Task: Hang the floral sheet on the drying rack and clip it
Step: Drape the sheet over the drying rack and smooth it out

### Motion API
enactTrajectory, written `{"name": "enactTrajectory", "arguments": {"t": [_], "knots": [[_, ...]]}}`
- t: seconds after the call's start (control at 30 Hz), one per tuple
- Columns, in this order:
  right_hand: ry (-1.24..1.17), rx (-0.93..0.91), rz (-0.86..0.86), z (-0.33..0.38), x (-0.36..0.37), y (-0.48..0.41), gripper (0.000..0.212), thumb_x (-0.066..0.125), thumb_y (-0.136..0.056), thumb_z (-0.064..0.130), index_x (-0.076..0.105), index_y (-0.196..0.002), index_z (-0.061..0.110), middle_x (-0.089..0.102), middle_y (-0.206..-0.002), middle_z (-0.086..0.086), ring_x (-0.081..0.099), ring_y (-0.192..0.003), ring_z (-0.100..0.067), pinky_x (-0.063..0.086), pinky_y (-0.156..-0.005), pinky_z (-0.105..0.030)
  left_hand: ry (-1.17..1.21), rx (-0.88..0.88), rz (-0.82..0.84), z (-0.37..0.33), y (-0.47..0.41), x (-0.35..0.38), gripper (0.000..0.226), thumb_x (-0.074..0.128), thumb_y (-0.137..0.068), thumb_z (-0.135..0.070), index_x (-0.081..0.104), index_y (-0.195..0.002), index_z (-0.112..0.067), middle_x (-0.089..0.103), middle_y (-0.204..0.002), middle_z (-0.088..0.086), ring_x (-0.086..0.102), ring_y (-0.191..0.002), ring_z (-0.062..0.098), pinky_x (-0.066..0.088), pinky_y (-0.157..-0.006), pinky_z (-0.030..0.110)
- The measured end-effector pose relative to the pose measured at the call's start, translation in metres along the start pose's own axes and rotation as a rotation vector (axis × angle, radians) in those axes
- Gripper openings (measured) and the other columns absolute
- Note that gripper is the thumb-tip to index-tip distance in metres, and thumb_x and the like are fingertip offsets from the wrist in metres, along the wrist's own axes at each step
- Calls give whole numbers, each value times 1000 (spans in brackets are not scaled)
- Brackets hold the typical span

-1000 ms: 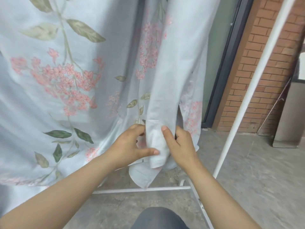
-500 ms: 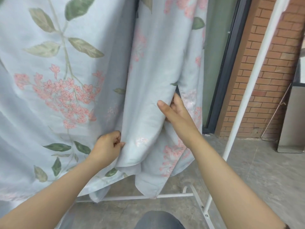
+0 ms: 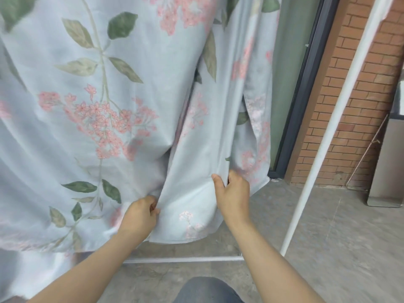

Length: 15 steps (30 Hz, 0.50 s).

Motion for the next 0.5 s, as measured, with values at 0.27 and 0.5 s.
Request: {"name": "enactTrajectory", "arguments": {"t": [0.27, 0.5], "knots": [[37, 73, -27, -30, 9, 10, 20, 61, -90, 14, 60, -78, -2, 54, -67, -5, 46, -63, -19, 21, -54, -25, 187, 64, -61, -5, 10, -5, 46, 70, -84, -27, 55, -126, -15, 52, -124, -2, 56, -110, 21, 49, -91, 34], [-250, 37, -175, 5, 4, 38, 37, 72, -81, 16, 45, -105, 20, 55, -99, 3, 58, -90, -19, 46, -76, -29, 222, 203, -103, -16, 10, -31, 49, 70, -84, -26, 53, -128, -18, 40, -144, -5, 49, -121, 14, 47, -93, 25]]}}
Point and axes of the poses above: each hand's wrist, its own y-axis away from the middle knuckle, its own x-axis out of the palm, z = x × y, the point moved 3 cm from there along -y, towards the middle knuckle
